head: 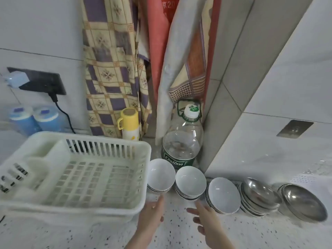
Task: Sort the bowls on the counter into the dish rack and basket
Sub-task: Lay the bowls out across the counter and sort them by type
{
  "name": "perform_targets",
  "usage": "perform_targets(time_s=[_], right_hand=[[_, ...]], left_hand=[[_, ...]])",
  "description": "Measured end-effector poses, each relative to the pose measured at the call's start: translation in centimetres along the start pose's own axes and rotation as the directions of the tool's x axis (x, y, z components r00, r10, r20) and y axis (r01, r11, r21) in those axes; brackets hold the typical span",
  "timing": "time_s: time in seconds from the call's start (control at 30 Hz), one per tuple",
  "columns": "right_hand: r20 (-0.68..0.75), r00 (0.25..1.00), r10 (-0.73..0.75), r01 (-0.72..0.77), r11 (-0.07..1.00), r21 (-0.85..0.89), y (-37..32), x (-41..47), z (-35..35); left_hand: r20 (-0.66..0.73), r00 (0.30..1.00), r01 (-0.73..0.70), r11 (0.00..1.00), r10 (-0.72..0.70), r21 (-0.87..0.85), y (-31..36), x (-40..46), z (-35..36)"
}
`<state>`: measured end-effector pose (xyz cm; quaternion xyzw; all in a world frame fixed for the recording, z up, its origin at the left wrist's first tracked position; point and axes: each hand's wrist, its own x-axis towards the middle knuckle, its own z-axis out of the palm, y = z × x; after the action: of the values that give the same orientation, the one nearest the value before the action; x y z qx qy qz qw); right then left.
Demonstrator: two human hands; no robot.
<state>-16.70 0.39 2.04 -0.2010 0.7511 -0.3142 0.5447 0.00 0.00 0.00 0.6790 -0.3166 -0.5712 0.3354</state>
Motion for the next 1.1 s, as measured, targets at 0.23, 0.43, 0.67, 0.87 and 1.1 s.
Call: perform_targets(time_s=[0.23,0.43,0.67,0.87,1.1], right_hand=[[-0.050,0.998,0.030,-0.027,0.998,0.052,-1.5,1.8,2.5],[-0.167,0.984,-0.065,0.079,0.994,0.078,-1.2,2.4,3.6],[-0.329,0.910,-0.250,0.281,0.958,0.049,-0.6,2.0,4.8],[-0.324,0.913,-0.247,0.335,0.907,0.254,-1.2,1.4,5.3],[-0.332,0.899,-0.286,0.395,0.856,0.332,-1.2,1.4,5.4]], left_hand=[[0.042,0.998,0.053,0.990,-0.048,-0.130,0.9,2.4,0.2],[0.014,0.999,0.044,0.980,-0.042,-0.197,1.2,3.1,0.2],[-0.021,1.000,-0.027,0.963,0.022,-0.270,1.2,3.4,0.4],[-0.010,1.000,-0.013,0.949,0.010,-0.316,1.4,4.2,0.6],[-0.062,0.998,-0.049,0.929,0.028,-0.367,1.4,4.3,1.2]])
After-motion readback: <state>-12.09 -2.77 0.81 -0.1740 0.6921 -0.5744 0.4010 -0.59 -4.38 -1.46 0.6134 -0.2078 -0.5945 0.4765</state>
